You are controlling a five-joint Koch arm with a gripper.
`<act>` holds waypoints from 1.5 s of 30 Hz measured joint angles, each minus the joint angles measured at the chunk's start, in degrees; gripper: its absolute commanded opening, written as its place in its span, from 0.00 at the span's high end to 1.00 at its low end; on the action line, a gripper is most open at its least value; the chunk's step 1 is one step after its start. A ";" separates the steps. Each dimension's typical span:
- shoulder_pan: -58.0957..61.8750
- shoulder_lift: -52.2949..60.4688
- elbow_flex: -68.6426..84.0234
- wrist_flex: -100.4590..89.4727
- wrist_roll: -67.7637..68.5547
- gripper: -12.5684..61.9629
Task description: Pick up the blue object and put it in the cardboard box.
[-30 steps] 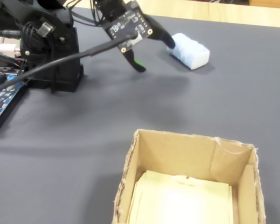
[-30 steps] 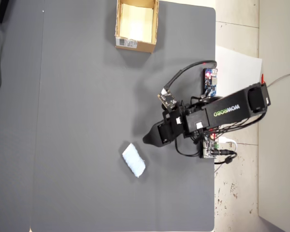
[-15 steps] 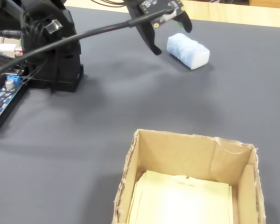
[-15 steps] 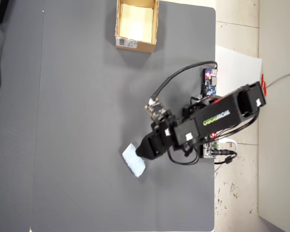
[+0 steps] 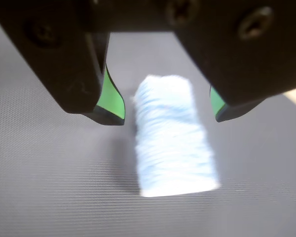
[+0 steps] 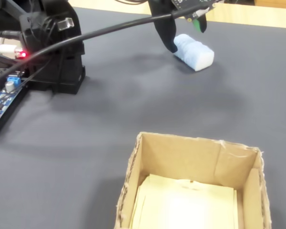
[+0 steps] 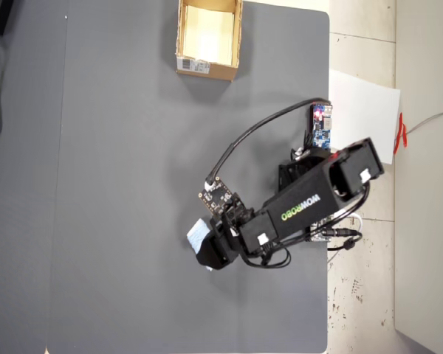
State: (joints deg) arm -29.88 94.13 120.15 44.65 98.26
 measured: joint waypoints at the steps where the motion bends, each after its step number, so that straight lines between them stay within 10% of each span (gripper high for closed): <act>1: -0.09 -1.49 -0.62 0.00 0.00 0.38; 12: -0.97 -11.51 -4.57 -3.08 -3.16 0.41; 21: -1.32 -12.39 -4.48 -6.77 -4.83 0.77; 45: 14.77 16.70 19.34 -32.17 -7.38 0.77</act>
State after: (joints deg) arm -15.12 110.83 139.48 12.48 90.88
